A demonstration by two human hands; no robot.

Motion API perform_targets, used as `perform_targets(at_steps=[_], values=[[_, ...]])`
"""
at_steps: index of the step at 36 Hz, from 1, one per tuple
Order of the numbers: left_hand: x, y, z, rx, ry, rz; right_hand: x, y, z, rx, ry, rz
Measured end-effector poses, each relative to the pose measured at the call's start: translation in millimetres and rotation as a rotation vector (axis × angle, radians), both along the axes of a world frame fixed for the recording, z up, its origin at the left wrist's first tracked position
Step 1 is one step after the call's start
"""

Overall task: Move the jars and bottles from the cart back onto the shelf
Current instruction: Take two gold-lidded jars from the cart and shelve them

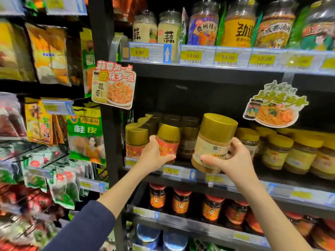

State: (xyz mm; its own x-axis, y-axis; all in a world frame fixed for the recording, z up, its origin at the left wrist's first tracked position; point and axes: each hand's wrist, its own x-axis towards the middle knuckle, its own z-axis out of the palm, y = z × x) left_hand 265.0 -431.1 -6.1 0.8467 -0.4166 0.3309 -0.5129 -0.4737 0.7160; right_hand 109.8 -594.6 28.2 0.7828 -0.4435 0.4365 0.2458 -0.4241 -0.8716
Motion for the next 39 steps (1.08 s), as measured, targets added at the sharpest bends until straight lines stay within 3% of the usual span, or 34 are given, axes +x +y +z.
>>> perform_targets(at_steps=[15,25,32,37,39], values=[[5,0,3,0.223,0.088,0.126,9,-8,-3,0.018,0.000,0.068],[10,1,0,0.284,0.028,0.249,13,-11,-8,0.006,0.031,0.055],[-4,12,7,0.131,-0.026,0.225,19,-11,-10,0.033,0.032,0.055],[-39,27,25,-0.149,-0.295,0.154,28,-10,-12,-0.001,0.037,0.032],[-51,25,41,-0.178,-0.356,0.068,32,-9,-14,-0.024,0.036,0.018]])
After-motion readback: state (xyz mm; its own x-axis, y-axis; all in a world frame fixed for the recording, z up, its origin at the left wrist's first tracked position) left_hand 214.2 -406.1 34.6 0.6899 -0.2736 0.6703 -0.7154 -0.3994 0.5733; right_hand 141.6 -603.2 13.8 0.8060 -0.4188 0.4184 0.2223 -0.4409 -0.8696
